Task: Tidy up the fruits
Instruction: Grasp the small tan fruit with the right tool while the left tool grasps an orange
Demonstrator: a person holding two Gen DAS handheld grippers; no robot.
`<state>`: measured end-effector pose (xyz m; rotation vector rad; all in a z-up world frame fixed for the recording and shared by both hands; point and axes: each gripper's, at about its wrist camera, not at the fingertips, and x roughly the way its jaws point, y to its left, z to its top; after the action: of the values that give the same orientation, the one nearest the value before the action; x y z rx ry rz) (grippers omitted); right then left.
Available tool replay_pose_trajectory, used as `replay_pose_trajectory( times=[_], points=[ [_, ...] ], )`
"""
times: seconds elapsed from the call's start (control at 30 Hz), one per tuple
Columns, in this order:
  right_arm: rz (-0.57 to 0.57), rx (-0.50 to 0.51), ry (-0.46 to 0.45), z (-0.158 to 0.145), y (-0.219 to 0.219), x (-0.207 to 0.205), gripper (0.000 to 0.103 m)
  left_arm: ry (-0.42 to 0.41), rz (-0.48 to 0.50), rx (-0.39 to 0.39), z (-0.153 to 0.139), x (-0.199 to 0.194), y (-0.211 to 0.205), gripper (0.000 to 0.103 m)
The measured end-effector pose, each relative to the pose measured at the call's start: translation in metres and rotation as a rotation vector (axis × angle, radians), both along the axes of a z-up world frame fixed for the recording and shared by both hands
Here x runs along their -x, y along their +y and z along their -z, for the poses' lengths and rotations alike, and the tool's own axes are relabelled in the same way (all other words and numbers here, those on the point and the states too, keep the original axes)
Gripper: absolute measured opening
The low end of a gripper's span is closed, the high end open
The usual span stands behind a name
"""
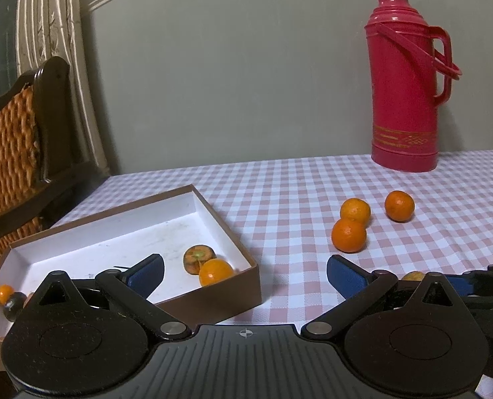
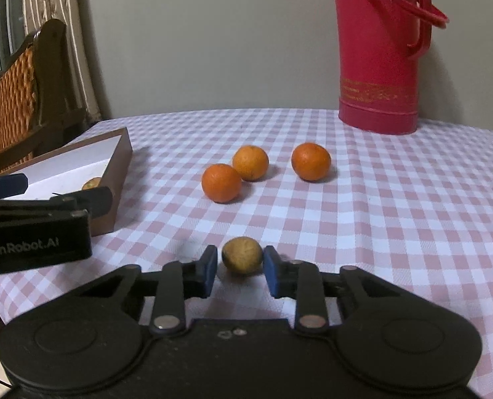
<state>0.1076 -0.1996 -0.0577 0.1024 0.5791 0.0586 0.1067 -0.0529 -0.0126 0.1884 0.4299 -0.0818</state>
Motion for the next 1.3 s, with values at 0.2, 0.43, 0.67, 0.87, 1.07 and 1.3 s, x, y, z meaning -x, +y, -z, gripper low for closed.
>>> replay_pose_trajectory(
  times=[0.2, 0.43, 0.67, 0.87, 1.07, 1.3],
  points=[
    [0.032, -0.015, -0.014, -0.001, -0.009, 0.000, 0.019, 0.004, 0.021, -0.006, 0.002, 0.000, -0.008, 0.103],
    [0.131, -0.015, -0.017, -0.005, -0.037, -0.001, 0.019, 0.009, 0.062, -0.010, 0.004, -0.001, -0.024, 0.103],
    [0.185, 0.012, -0.020, -0.003, -0.052, -0.002, 0.019, 0.017, 0.087, -0.012, 0.008, -0.006, -0.042, 0.103],
    [0.208, -0.007, -0.018, -0.002, -0.063, -0.002, 0.019, 0.033, 0.108, -0.010, 0.013, -0.013, -0.057, 0.103],
    [0.235, -0.033, -0.018, -0.002, -0.074, 0.002, 0.019, 0.051, 0.125, -0.001, 0.018, -0.023, -0.070, 0.103],
    [0.254, -0.051, -0.031, -0.005, -0.082, 0.005, 0.019, 0.089, 0.125, 0.021, 0.022, -0.044, -0.080, 0.086]
  ],
)
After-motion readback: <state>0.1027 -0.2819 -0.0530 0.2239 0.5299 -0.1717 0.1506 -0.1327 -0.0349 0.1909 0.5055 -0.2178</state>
